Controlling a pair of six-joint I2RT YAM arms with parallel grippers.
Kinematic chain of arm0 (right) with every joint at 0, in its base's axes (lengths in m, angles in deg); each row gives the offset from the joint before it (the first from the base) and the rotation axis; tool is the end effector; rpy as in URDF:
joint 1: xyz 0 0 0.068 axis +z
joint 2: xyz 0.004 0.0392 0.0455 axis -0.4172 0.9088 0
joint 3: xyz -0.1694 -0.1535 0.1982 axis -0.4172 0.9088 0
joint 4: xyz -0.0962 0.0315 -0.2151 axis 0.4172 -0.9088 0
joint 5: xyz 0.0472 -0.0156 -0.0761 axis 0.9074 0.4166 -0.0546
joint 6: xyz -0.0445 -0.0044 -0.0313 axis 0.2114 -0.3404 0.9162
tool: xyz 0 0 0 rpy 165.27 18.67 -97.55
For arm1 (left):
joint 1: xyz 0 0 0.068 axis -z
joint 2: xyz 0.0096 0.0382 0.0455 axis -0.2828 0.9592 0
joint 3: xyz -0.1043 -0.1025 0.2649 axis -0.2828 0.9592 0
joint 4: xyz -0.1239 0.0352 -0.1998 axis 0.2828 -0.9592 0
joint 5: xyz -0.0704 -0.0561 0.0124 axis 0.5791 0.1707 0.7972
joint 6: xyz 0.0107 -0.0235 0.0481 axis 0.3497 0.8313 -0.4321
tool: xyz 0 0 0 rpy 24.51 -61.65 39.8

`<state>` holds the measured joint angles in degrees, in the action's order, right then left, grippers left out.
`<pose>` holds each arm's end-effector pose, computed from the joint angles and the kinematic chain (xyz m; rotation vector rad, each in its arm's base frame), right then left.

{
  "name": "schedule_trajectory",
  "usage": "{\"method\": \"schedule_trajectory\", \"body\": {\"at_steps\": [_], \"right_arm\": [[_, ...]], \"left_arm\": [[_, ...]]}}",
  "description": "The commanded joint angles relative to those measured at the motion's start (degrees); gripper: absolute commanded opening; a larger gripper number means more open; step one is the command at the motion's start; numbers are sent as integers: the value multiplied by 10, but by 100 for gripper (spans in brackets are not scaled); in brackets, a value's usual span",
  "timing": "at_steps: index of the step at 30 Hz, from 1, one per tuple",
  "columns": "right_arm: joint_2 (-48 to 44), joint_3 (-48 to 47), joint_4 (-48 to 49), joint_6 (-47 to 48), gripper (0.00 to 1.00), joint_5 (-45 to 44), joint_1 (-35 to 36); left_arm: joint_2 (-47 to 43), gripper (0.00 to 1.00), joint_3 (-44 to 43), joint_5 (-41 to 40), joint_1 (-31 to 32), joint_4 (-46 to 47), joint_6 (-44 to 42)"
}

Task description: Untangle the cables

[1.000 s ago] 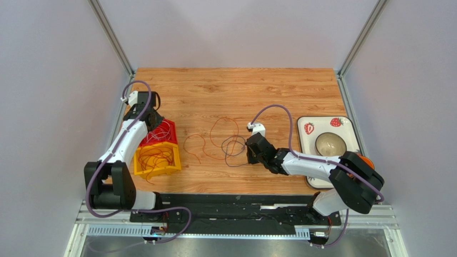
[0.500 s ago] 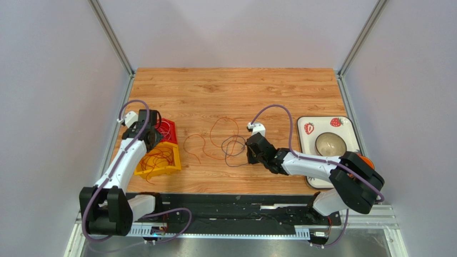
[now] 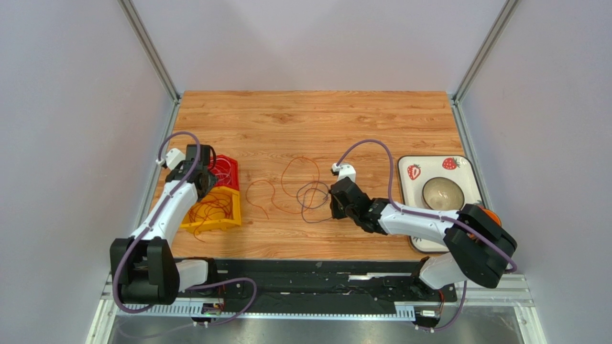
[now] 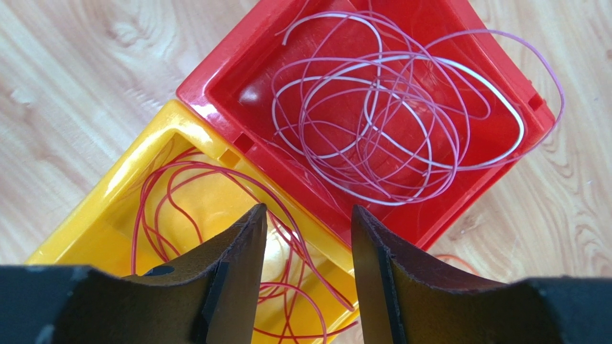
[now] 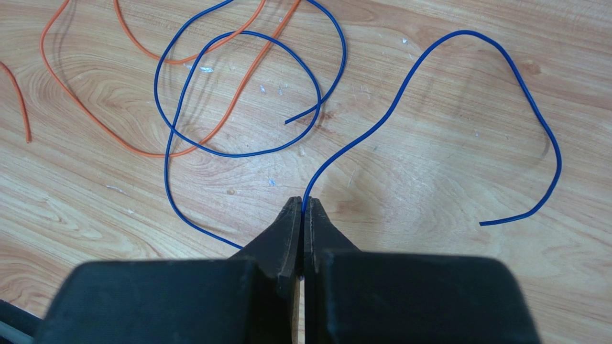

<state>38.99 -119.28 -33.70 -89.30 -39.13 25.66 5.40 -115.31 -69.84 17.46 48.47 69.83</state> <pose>0.1671 0.1860 0.2159 -0.3218 2.3494 0.3462 0.1971 0.0122 0.2635 -1.2445 2.1216 0.1720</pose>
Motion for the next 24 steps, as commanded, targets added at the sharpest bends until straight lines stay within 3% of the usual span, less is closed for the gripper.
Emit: {"method": "schedule_trajectory", "body": {"at_steps": [1,10,24], "right_arm": [[-10,-4,21,8,0,6,0],[-12,-3,20,9,0,8,0],[-7,-6,19,8,0,6,0]], "left_arm": [[30,54,-4,18,-2,25,-5],[86,49,-29,63,0,56,-10],[118,44,-32,94,20,81,100]]}}
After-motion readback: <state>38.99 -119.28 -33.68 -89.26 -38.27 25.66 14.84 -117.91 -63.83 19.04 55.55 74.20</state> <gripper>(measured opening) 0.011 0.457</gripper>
